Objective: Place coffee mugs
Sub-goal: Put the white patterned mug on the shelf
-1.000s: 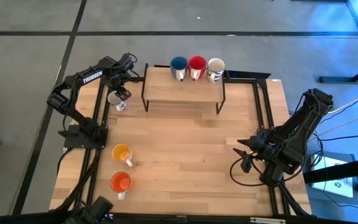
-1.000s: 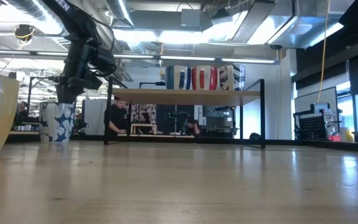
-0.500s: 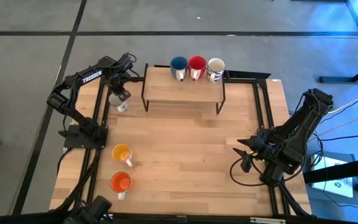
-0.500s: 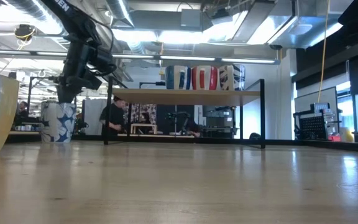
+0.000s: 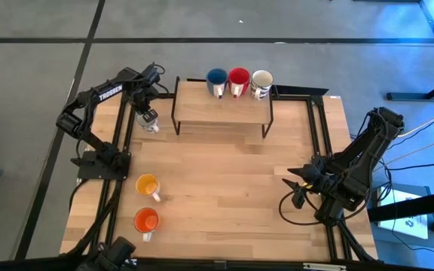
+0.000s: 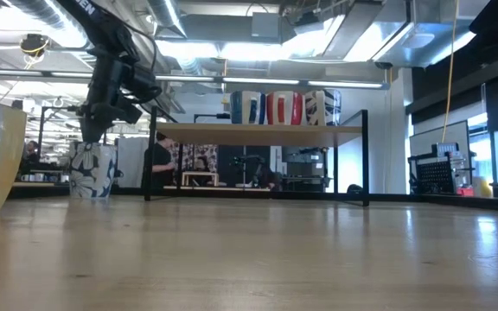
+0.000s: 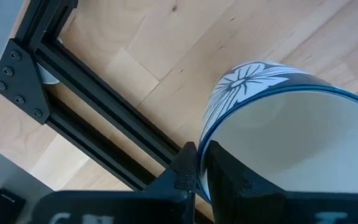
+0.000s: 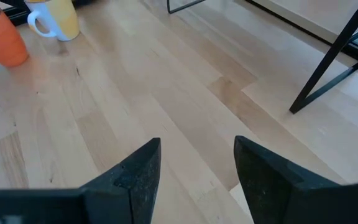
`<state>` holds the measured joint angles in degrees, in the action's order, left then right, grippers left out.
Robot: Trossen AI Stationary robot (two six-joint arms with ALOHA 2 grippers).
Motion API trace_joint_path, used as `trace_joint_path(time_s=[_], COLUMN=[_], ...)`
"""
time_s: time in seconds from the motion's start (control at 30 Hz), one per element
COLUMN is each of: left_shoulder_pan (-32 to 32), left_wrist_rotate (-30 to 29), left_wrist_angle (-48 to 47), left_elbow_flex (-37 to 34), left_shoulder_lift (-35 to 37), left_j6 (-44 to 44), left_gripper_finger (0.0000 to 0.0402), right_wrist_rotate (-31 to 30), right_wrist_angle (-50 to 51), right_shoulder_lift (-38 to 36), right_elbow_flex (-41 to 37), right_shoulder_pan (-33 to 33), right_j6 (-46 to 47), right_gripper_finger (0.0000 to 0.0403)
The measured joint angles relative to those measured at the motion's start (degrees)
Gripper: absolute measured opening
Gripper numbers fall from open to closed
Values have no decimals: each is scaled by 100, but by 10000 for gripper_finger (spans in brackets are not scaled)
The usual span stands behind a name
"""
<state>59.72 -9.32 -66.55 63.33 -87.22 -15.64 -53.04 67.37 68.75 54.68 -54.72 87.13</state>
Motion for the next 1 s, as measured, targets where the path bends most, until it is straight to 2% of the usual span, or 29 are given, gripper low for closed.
trace_joint_path(time_s=[0.33, 0.63, 0.77, 1.0], left_shoulder_pan=[-271, -703, -1097, -2164], left_wrist_rotate=[-80, 460, 758, 1007], left_wrist_angle=[-578, -820, -951, -1250], left_elbow_flex=[17, 18, 24, 24], left_shoulder_lift=[935, 1699, 1794, 1793], left_j6=[3, 359, 584, 1118], left_gripper_finger=[4, 4, 4, 4], right_wrist_rotate=[-9, -11, 2, 9], right_wrist_angle=[2, 26, 17, -9], right_shoulder_lift=[0, 0, 0, 0], right_elbow_flex=[0, 0, 0, 0], right_shoulder_pan=[0, -2, 0, -2], right_j6=[-30, -83, -85, -85], right_gripper_finger=[189, 189, 189, 189])
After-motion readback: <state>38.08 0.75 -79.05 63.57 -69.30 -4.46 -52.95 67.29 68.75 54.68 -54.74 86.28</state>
